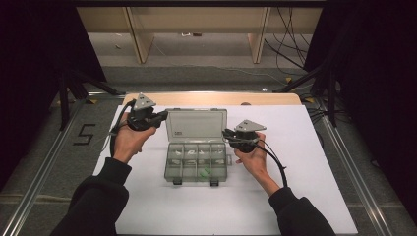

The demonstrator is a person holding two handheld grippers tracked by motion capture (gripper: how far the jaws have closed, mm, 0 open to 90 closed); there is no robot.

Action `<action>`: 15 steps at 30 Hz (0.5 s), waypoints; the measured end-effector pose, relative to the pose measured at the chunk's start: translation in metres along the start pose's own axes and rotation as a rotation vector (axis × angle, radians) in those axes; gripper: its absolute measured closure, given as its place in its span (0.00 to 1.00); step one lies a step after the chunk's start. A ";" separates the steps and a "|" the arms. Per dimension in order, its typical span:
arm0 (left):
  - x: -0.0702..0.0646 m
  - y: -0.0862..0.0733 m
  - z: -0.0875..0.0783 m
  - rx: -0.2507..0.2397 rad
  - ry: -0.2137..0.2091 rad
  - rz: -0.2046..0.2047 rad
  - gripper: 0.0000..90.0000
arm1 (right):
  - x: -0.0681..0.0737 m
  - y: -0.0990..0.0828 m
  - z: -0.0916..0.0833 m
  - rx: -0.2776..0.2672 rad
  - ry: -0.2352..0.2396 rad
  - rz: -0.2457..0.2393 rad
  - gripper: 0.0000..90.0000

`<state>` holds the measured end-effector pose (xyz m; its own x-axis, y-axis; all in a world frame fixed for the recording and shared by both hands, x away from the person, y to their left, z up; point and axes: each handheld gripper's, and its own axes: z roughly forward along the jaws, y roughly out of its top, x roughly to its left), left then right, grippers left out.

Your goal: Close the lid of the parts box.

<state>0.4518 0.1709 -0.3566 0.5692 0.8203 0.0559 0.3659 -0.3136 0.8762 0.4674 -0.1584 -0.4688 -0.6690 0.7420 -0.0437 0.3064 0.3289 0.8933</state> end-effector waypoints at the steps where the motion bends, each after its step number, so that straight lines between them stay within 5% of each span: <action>1: 0.000 0.002 0.001 0.002 0.006 0.002 1.00 | 0.000 0.000 0.000 -0.001 -0.001 -0.001 0.91; 15: 0.010 0.026 0.019 0.029 0.040 0.007 1.00 | 0.000 0.000 0.001 -0.004 -0.001 -0.003 0.91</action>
<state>0.4808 0.1625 -0.3425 0.5418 0.8365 0.0817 0.3837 -0.3327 0.8615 0.4677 -0.1580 -0.4691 -0.6695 0.7414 -0.0470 0.3016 0.3291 0.8948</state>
